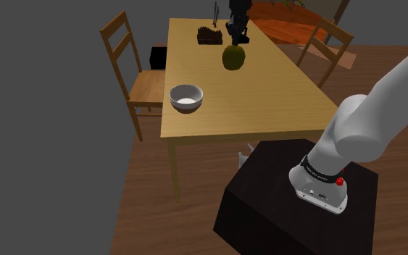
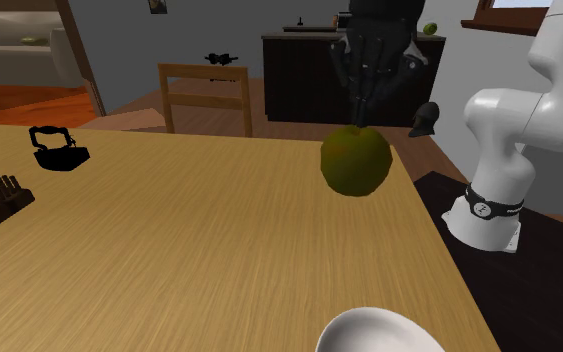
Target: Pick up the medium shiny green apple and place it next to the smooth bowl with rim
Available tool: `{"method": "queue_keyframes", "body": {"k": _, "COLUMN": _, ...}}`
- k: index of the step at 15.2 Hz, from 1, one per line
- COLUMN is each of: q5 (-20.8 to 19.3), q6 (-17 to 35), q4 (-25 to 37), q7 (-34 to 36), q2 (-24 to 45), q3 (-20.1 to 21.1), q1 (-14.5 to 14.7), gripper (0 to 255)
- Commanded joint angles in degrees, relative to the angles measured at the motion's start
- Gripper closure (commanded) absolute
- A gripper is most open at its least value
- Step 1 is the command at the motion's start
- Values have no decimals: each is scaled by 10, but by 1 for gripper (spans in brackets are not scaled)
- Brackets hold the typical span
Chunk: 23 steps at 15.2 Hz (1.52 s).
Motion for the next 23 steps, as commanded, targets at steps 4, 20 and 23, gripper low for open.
{"method": "queue_keyframes", "body": {"k": 4, "q5": 7, "q6": 6, "q4": -7, "q7": 55, "q2": 4, "q3": 32, "q1": 23, "gripper": 255}}
{"method": "queue_keyframes", "body": {"k": 20, "q5": 5, "q6": 129, "q4": -123, "q7": 63, "q2": 11, "q3": 29, "q1": 21, "gripper": 255}}
{"method": "queue_keyframes", "body": {"k": 23, "q5": 5, "q6": 152, "q4": -141, "q7": 64, "q2": 16, "q3": 28, "q1": 21, "gripper": 255}}
